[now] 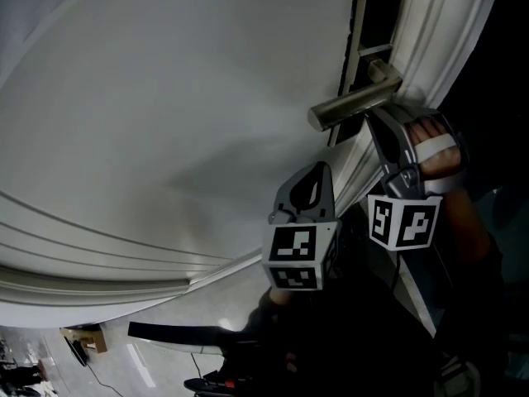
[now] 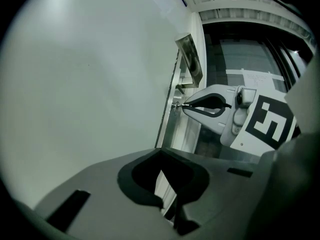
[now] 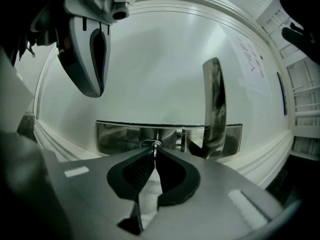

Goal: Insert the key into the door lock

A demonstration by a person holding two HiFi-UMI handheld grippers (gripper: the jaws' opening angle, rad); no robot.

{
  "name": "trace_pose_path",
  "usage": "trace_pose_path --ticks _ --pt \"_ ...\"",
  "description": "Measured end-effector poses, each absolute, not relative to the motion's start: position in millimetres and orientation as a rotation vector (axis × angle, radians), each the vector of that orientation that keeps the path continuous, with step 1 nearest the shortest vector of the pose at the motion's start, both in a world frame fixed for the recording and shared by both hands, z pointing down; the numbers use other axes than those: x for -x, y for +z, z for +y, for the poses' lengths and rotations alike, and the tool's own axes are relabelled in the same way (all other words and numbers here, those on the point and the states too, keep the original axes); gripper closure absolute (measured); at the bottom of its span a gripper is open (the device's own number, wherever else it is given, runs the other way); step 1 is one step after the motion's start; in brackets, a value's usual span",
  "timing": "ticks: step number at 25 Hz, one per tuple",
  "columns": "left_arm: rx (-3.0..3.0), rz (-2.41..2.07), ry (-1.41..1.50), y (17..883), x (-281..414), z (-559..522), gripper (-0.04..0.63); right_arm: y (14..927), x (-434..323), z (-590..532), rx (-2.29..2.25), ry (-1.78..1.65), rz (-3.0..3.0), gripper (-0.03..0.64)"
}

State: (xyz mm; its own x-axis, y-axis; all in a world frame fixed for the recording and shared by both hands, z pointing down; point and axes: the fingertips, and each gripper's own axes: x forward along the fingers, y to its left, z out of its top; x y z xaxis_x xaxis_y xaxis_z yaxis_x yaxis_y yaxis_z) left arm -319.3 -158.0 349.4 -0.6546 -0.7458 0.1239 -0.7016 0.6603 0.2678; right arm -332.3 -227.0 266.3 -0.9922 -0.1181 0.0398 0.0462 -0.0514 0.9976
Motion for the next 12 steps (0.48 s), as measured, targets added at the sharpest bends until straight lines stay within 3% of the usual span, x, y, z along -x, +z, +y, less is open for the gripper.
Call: trace_pose_path --ticks 12 --pt "-1.173 -2.643 -0.289 350.1 319.5 -156.8 0.595 266.6 332.9 -227.4 -0.087 -2.154 -2.139 0.603"
